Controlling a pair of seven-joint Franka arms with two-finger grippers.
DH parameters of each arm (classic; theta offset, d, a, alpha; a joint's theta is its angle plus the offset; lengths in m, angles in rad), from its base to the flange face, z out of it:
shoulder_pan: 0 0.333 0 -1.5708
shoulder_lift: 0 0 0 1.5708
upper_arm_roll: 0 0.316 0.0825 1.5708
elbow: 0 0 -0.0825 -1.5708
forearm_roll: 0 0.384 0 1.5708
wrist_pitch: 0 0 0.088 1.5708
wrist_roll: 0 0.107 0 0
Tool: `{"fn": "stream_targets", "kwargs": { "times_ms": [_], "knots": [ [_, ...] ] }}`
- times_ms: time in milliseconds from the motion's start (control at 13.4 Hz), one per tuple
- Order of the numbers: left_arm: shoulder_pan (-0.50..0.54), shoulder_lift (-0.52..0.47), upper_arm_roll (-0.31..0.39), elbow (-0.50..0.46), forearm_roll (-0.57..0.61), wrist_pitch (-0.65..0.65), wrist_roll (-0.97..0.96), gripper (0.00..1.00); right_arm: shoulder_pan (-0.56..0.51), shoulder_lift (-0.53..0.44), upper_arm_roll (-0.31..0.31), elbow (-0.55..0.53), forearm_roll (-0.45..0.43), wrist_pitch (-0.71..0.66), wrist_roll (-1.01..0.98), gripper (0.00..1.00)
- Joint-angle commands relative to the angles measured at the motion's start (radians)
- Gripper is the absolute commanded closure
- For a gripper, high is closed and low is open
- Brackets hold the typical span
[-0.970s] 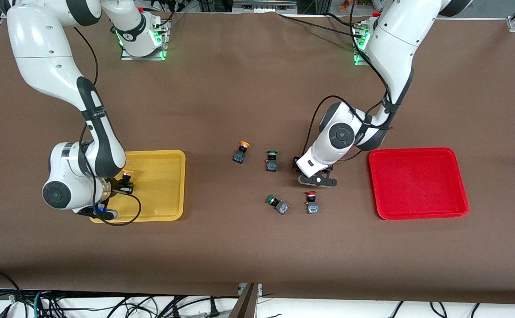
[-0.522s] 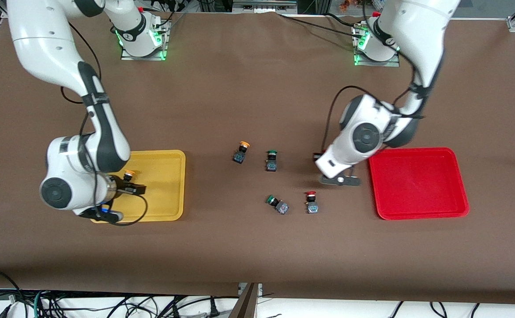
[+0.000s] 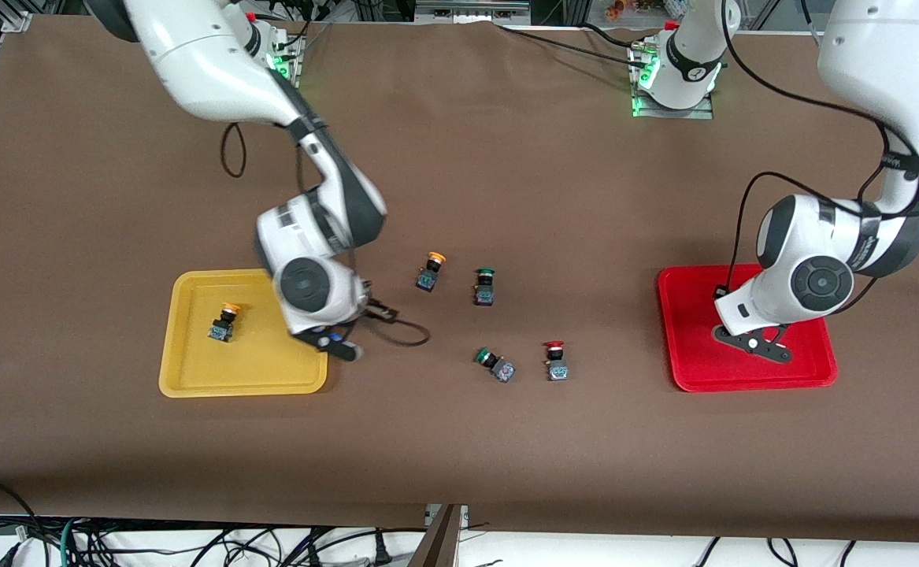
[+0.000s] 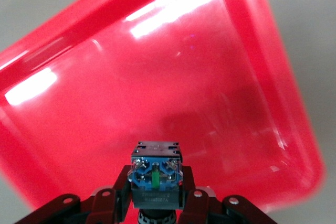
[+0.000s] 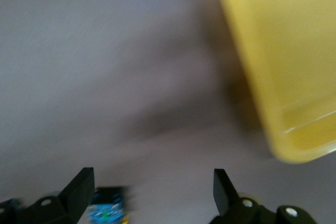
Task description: Place red and yellow buttons in trays
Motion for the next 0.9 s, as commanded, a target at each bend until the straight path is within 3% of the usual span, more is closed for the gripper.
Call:
{"fn": "stream_targets", "kwargs": {
  "times_ms": [0, 75, 149, 448, 522, 597, 672, 821],
  "knots": [
    [-0.007, 0.014, -0.015, -0.027, 0.03, 0.043, 0.015, 0.77, 0.053, 0.033, -0.007, 0.002, 0.014, 0.065, 0.069, 0.0],
    [-0.007, 0.015, -0.015, -0.035, 0.03, 0.043, 0.016, 0.52, 0.075, 0.043, -0.007, 0.002, 0.014, 0.094, 0.096, 0.0],
    [-0.005, 0.009, -0.015, -0.05, 0.028, 0.041, 0.006, 0.01, 0.096, 0.054, -0.007, 0.0, 0.013, 0.112, 0.11, 0.0],
    [-0.016, -0.077, -0.041, -0.015, -0.001, -0.017, 0.001, 0.0, 0.124, 0.06, -0.007, -0.041, 0.002, 0.137, 0.107, 0.01],
    [-0.018, -0.089, -0.074, 0.025, -0.057, -0.04, -0.007, 0.0, 0.139, 0.062, -0.007, -0.047, 0.002, 0.137, 0.097, 0.27],
    [-0.022, -0.086, -0.093, 0.089, -0.132, -0.049, -0.019, 0.0, 0.148, 0.064, -0.007, -0.05, 0.002, 0.137, 0.093, 0.66],
    [-0.034, -0.08, -0.102, 0.14, -0.208, -0.052, -0.031, 0.0, 0.147, 0.064, -0.007, -0.05, 0.009, 0.137, 0.09, 0.95],
    [-0.074, -0.023, -0.105, 0.213, -0.318, -0.048, -0.094, 0.0, 0.144, 0.064, -0.007, -0.05, 0.014, 0.139, 0.09, 1.0]
  ]
}}
